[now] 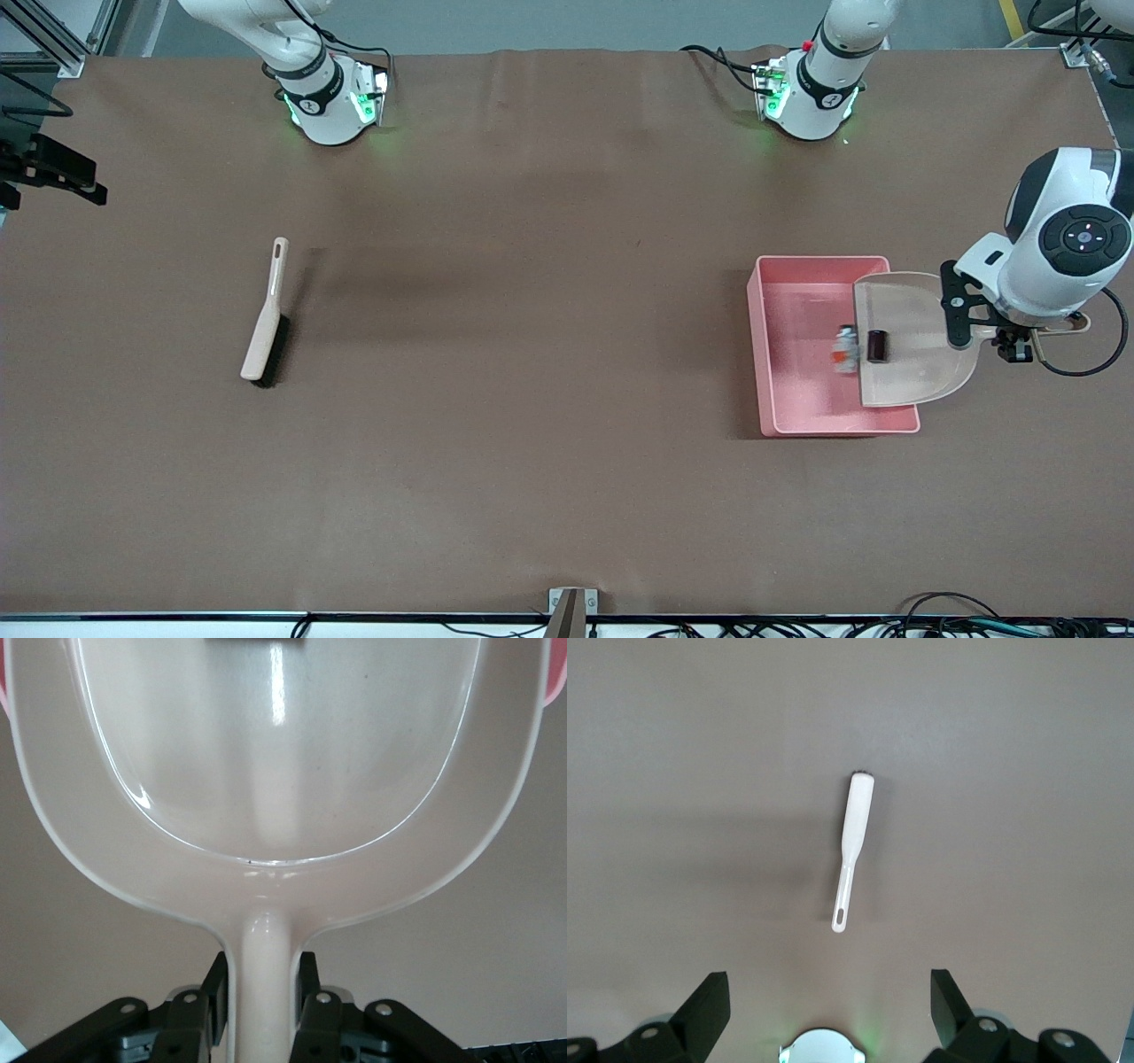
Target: Clean e-waste and dump in bin
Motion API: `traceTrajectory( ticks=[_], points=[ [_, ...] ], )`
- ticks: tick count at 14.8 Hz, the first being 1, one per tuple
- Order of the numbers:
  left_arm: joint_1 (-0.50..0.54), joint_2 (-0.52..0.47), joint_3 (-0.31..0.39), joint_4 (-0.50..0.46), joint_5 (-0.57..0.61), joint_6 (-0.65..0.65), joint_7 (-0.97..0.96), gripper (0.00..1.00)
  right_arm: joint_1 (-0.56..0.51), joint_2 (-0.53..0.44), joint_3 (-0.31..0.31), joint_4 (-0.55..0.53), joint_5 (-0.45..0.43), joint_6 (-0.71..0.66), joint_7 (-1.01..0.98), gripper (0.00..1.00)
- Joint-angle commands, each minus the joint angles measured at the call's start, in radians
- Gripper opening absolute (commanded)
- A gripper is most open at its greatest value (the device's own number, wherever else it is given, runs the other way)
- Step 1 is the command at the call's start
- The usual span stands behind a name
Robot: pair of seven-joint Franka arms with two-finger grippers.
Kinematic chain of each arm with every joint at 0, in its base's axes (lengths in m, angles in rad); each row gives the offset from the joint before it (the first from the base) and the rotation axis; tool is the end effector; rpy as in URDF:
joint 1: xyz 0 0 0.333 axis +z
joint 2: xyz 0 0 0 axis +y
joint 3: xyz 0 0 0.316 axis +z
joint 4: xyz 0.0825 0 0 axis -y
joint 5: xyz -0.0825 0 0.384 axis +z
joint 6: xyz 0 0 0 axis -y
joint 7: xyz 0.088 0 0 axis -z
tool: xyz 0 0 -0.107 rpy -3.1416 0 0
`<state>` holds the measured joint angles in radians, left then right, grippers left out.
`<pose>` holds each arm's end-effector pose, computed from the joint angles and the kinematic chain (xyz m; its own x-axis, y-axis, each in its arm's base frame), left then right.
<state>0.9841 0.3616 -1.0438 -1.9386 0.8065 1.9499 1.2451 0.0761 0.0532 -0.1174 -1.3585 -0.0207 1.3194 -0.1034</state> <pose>0.5902 0.0462 0.3746 -0.0925 -0.9076 -0.4096 -0.9956 0.0792 0.0494 0.5424 -0.0228 0.6720 0.9940 0.0567 -0.0940 0.0585 -0.9981 0.0171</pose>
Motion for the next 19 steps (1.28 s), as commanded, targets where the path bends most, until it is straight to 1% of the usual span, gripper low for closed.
traceTrajectory(
  ticks=[1, 3, 5, 7, 8, 10, 12, 13, 15, 18, 19],
  points=[
    [-0.002, -0.018, -0.01, 0.018, 0.02, -0.029, -0.013, 0.14, -0.01, -0.013, -0.004, -0.014, -0.016, 0.03, 0.01, 1.0],
    [-0.002, -0.02, -0.019, 0.044, 0.019, -0.046, -0.003, 0.14, -0.036, -0.013, -0.013, -0.013, -0.019, 0.03, 0.007, 1.0],
    [-0.001, -0.02, -0.063, 0.082, 0.005, -0.08, -0.003, 0.14, -0.053, -0.013, -0.013, -0.013, -0.016, 0.04, 0.008, 1.0],
    [-0.001, -0.018, -0.135, 0.142, -0.019, -0.143, -0.019, 0.15, -0.05, -0.013, -0.011, -0.016, -0.018, 0.058, 0.01, 1.0],
    [-0.001, -0.016, -0.163, 0.168, -0.058, -0.164, -0.038, 0.15, -0.055, -0.012, -0.011, -0.014, -0.012, 0.061, 0.01, 1.0],
    [-0.002, -0.016, -0.223, 0.193, -0.105, -0.186, -0.106, 0.15, -0.067, -0.009, -0.011, -0.024, -0.001, 0.066, 0.01, 1.0],
    [-0.018, -0.003, -0.275, 0.194, -0.11, -0.184, -0.203, 0.15, -0.046, -0.01, -0.005, -0.03, -0.001, 0.064, 0.019, 1.0],
    [-0.062, 0.005, -0.28, 0.194, -0.113, -0.184, -0.266, 0.13, -0.027, -0.01, -0.005, -0.03, -0.002, 0.067, 0.042, 1.0],
    [-0.158, 0.048, -0.274, 0.196, -0.124, -0.177, -0.363, 0.13, -0.025, -0.009, -0.004, -0.031, -0.002, 0.09, 0.047, 1.0],
    [-0.27, 0.182, -0.269, 0.198, -0.103, -0.152, -0.495, 0.14, -0.025, -0.004, -0.004, -0.031, -0.001, 0.112, 0.047, 1.0],
    [-0.327, 0.222, -0.25, 0.21, -0.083, -0.129, -0.522, 0.14, -0.027, -0.004, -0.004, -0.031, -0.001, 0.11, 0.048, 1.0]
  ],
)
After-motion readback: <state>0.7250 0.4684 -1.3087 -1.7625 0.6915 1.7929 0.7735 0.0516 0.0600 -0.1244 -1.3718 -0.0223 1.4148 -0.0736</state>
